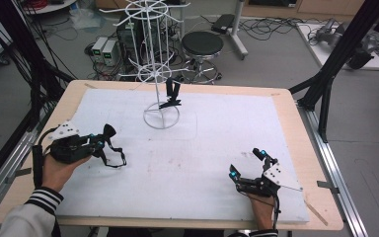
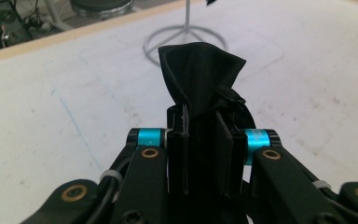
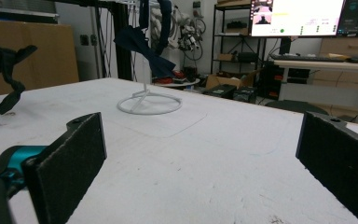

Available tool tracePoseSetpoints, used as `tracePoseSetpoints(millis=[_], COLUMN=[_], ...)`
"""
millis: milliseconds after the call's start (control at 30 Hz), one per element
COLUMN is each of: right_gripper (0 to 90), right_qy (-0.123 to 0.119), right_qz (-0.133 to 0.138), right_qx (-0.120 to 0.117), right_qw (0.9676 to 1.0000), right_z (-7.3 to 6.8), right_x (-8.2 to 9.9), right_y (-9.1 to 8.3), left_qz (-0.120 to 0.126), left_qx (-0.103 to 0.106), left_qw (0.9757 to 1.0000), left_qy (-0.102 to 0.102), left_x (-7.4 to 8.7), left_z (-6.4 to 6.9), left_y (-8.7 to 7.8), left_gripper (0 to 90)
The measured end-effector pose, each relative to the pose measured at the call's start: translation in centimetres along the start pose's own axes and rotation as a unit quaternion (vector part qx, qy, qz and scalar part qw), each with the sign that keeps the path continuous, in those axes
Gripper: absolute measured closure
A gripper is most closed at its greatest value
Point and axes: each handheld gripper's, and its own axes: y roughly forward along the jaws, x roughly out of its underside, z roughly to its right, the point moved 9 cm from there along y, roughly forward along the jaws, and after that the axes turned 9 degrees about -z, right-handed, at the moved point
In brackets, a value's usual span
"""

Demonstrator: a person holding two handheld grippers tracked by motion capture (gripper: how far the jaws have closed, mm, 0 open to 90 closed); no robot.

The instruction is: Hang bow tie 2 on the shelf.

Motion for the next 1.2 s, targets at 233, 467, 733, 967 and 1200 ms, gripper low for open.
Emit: tracePoseSetpoints(millis=[233, 467, 733, 967, 1200], right_gripper=[0.8, 0.8, 0.8, 0.8, 0.8], right_qy=[0.000, -0.008, -0.008, -0.011, -0.010], right_qz=[-0.001, -0.002, -0.002, -0.002, -0.003], right_qx=[0.000, 0.003, 0.004, 0.004, 0.004], right_qw=[1.0000, 1.0000, 1.0000, 0.9999, 0.9999], right_z=[0.0, -0.1, -0.1, -0.1, -0.2], right_x=[0.0, 0.0, 0.0, 0.0, 0.0], right_y=[0.0, 0.1, 0.1, 0.1, 0.1], left_qz=[0.037, 0.070, 0.102, 0.126, 0.141], left_qx=[0.016, 0.030, 0.042, 0.051, 0.059], left_qw=[0.9992, 0.9971, 0.9939, 0.9906, 0.9882], left_qy=[-0.003, -0.005, -0.011, -0.015, -0.014], left_x=[-0.9, -2.5, -5.0, -6.8, -8.3], left_z=[0.0, -0.2, -0.5, -0.6, -0.7], left_y=[-0.3, -0.5, -0.9, -1.0, -1.1], left_gripper=[76.6, 76.5, 76.5, 76.5, 76.5])
